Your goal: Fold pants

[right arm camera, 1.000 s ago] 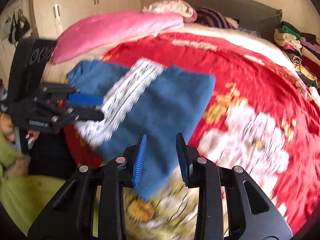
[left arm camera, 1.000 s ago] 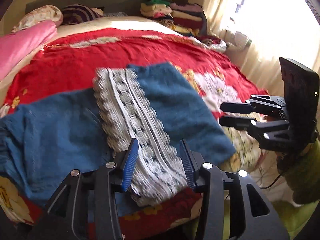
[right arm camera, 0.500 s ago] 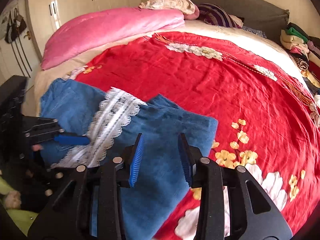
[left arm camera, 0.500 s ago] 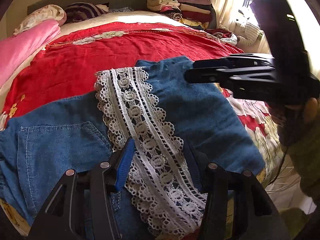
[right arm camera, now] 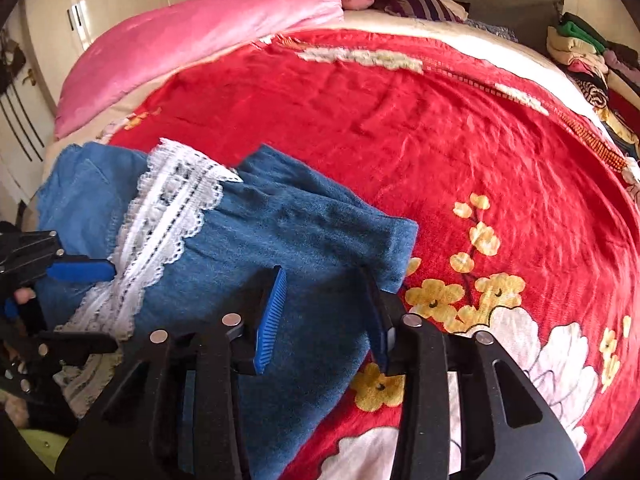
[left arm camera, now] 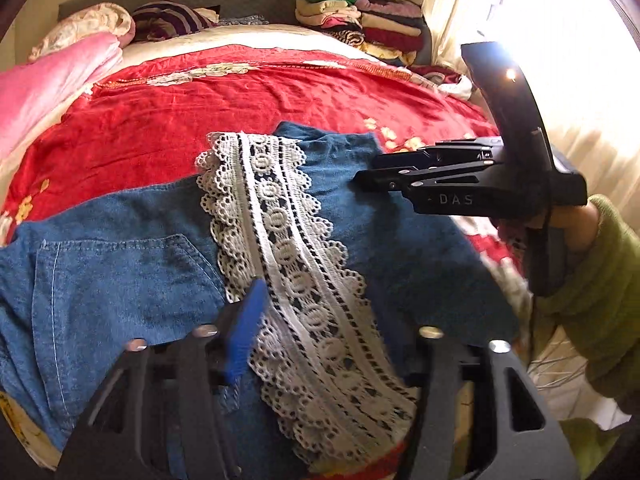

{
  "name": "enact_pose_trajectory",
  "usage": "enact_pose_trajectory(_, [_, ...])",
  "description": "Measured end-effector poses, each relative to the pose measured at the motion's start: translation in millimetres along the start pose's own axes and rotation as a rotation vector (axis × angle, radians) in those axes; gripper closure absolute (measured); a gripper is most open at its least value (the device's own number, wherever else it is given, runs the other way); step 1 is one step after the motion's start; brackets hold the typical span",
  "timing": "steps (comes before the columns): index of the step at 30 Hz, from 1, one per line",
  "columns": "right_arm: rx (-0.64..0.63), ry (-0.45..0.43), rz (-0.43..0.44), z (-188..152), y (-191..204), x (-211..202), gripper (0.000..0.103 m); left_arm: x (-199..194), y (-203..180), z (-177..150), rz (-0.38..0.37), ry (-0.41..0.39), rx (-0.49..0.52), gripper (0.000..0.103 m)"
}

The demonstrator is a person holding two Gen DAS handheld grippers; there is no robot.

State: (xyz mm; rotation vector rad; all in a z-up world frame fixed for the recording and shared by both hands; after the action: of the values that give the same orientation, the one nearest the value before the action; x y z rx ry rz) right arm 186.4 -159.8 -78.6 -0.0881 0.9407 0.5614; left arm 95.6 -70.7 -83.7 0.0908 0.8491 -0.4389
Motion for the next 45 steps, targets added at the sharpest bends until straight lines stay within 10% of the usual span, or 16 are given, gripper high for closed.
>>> enact_pose_trajectory(17, [0.037, -0.133, 0.051, -8.3, 15.0, -71.4, 0.019, -52.1, 10.9, 0.3, 0.073, -0.067, -0.033, 0.009])
enact_pose_trajectory(45, [-0.157, -0.172, 0.208, 57.2, 146.8, -76.7, 0.01, -141.0, 124.1, -72.5, 0.279, -0.089, -0.369, 0.004])
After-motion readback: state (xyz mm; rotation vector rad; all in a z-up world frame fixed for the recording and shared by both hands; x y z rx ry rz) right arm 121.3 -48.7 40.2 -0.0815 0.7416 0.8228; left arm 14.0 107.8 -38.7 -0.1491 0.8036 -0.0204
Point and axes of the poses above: each gripper's, at about its wrist camera, not at the fingertips, and x roughly the way its jaws point, y to its left, z to its top, the point moved 6 cm from there along x, roughly the way its jaws point, and after that the axes turned 9 degrees about x, right-handed, at the moved point
